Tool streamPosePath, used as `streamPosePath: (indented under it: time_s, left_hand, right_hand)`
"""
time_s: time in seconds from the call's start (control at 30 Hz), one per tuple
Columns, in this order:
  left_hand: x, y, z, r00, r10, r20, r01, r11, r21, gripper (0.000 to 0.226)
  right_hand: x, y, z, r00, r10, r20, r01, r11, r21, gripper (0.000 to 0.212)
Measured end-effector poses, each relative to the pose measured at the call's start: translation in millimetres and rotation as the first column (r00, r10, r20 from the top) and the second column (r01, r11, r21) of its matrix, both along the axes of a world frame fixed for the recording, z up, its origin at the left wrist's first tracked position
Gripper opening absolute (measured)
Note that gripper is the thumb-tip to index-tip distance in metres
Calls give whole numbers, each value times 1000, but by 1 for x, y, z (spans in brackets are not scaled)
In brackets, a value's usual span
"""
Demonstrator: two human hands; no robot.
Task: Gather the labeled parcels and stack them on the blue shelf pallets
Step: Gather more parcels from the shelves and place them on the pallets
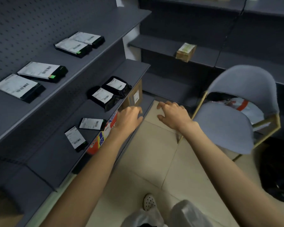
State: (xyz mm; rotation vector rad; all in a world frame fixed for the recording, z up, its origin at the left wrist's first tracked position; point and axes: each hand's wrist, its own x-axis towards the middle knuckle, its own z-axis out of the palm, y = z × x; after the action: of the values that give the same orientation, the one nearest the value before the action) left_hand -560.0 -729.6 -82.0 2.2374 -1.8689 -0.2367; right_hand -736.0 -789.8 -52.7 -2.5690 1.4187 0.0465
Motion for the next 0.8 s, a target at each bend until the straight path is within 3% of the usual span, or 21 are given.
streamPosePath:
  time_s: [0.37,0.57,0.67,0.8]
  left_hand:
    - [107,-106,-61,910,413,-39,-409,908,93,24]
    - [140,-187,-95,706,697,-124,-671,714,200,26]
    - [156,-218,-108,597,780,-186,-765,624,158,26]
    - [185,-236,-142,517,817,-257,-827,554,97,23]
  right_hand:
    - [142,-182,-73,954,301,-21,-295,946,135,42]
    - [211,-287,-128,898,435,62,-439,883,168,42]
    - [241,-328,-149,873,480,87,-488,860,149,46]
    - [273,-362,-182,849,504,155,-528,818,227,47]
